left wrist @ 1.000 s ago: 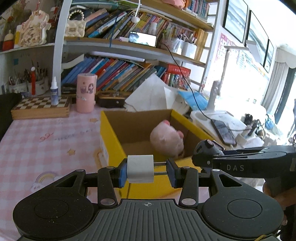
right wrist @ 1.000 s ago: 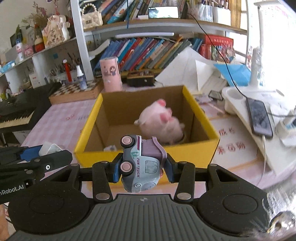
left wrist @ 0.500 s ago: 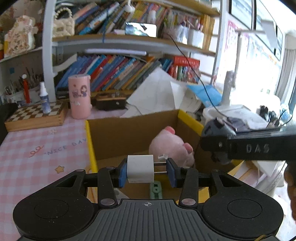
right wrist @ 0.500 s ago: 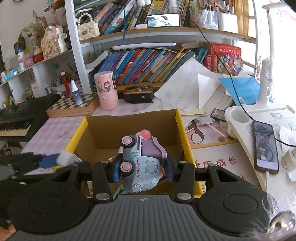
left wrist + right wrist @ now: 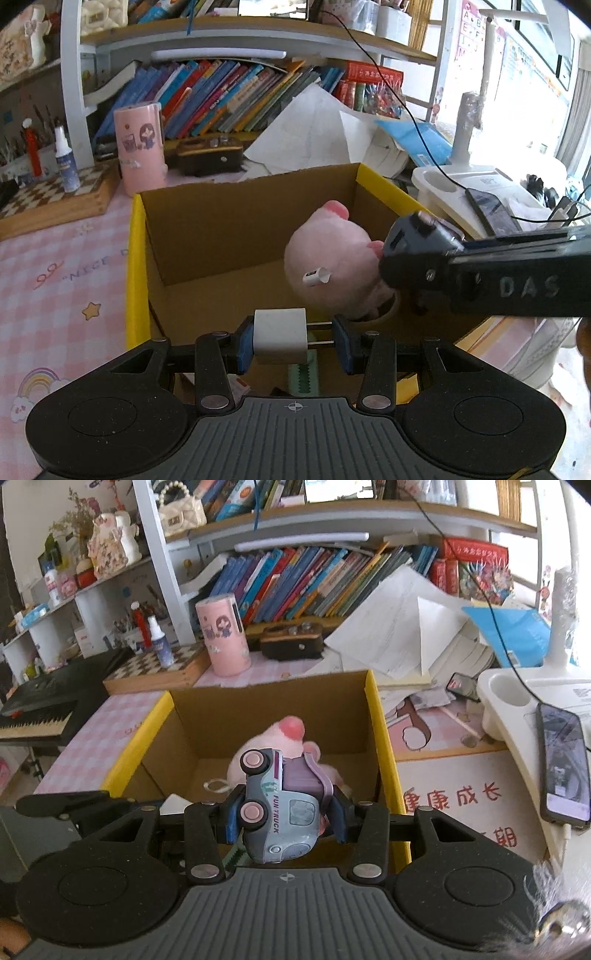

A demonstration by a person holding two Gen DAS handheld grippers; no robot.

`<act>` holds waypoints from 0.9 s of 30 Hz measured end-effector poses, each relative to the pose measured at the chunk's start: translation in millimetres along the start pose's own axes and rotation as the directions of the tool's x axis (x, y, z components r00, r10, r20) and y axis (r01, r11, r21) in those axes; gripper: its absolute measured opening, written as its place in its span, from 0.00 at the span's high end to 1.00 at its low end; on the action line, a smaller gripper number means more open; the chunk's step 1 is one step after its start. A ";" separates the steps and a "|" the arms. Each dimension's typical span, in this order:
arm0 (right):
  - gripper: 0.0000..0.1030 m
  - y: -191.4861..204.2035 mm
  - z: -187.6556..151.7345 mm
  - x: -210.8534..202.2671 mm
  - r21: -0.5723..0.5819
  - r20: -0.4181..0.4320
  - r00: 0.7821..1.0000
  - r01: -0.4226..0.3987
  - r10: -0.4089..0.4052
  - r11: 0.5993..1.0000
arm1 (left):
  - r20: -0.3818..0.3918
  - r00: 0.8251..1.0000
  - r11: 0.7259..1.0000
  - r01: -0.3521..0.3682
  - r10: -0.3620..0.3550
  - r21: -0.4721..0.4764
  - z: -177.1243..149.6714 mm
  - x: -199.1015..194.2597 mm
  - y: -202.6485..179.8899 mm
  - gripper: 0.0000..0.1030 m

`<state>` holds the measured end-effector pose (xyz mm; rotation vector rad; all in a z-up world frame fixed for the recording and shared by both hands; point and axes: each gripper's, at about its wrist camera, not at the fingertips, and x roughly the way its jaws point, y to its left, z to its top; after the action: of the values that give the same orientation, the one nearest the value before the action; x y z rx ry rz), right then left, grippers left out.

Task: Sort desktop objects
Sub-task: 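Open the left tool to drop the plug while the right tool drops the toy car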

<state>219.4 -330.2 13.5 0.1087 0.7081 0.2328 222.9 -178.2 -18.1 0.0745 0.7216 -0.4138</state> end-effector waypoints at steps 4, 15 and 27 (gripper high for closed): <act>0.59 -2.3 -3.1 10.4 -0.008 -0.033 0.999 -0.009 0.008 1.000 | 0.010 1.000 0.999 -0.015 0.015 0.029 0.3 -1.9 -5.0 0.57; 0.59 4.2 -0.6 25.3 -0.083 -0.064 0.998 -0.033 0.028 0.996 | 0.155 0.980 0.992 -0.128 0.123 0.024 -5.9 -54.3 -0.8 0.40; 0.59 45.4 4.6 71.1 -0.226 -0.215 0.973 -0.139 0.090 0.964 | 0.194 0.925 0.941 -0.300 0.327 -0.155 -19.2 -94.6 32.2 0.38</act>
<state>266.8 -268.6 -19.8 -0.1070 0.8723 0.4440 159.8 -112.4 27.0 0.0267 0.5054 -0.0667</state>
